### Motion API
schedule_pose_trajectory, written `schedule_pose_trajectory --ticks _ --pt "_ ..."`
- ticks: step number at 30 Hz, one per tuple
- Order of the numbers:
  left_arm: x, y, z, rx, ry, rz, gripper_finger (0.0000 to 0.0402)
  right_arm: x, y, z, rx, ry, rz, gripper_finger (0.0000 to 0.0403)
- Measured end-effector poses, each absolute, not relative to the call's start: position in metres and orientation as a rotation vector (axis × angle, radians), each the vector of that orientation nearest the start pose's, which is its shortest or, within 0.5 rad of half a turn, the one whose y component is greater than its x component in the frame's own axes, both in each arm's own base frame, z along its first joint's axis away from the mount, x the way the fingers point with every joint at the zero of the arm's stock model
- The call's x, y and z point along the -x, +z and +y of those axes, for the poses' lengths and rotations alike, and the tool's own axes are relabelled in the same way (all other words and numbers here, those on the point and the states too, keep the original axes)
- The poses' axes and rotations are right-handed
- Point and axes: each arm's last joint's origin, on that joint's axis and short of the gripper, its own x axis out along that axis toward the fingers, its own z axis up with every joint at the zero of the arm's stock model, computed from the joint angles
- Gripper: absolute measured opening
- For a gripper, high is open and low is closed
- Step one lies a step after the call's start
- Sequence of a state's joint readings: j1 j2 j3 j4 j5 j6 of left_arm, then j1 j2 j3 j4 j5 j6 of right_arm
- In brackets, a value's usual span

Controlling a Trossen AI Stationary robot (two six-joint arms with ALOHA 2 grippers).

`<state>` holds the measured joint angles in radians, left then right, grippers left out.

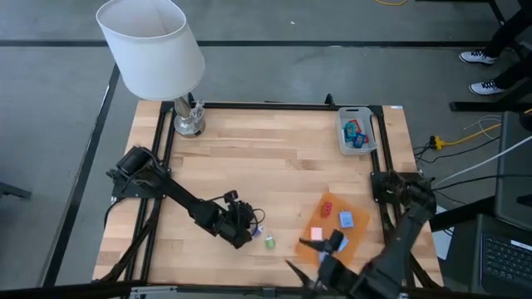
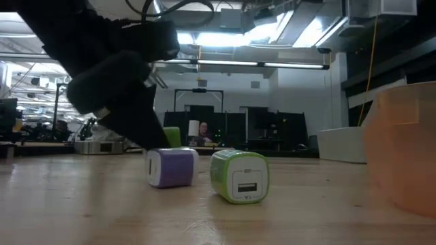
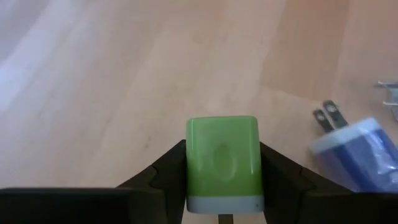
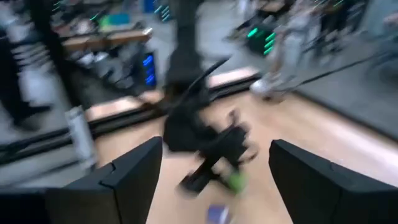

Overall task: Pick & Place Office items
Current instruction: Put the left green charger adapter into the orange bin

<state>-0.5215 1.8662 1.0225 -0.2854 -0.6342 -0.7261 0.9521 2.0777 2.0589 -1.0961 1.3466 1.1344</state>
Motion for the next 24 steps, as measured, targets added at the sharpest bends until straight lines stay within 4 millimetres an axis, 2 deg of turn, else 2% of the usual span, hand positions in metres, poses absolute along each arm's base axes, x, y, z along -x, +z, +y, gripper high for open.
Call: schedule_pose_trajectory --ticks 3,6,12,15,17,20,24 --pt "-0.306 0.14 -0.155 0.036 0.42 0.802 0.0147 -0.261 0.338 0.34 -0.096 -0.43 0.268 0.0288" --pt "-0.307 0.155 -0.154 0.009 0.399 0.748 0.0147 -0.255 0.346 0.344 0.053 -0.322 0.383 0.0289" --pt "-0.313 0.19 -0.156 -0.036 0.295 0.599 0.0147 -0.247 0.353 0.356 0.022 -0.151 0.498 0.029" --pt "-0.319 0.206 -0.161 -0.076 0.169 0.498 0.0147 -0.242 0.356 0.367 0.051 -0.103 0.452 0.029" --pt "-0.324 0.215 -0.166 -0.083 0.061 0.426 0.0147 -0.234 0.363 0.382 0.097 -0.016 0.395 0.029" --pt "-0.329 0.224 -0.169 -0.096 -0.057 0.34 0.0147 -0.215 0.367 0.409 0.174 0.144 0.301 0.029" --pt "-0.334 0.229 -0.163 -0.097 -0.08 0.299 0.0147 -0.182 0.363 0.437 0.215 0.255 0.183 0.029"
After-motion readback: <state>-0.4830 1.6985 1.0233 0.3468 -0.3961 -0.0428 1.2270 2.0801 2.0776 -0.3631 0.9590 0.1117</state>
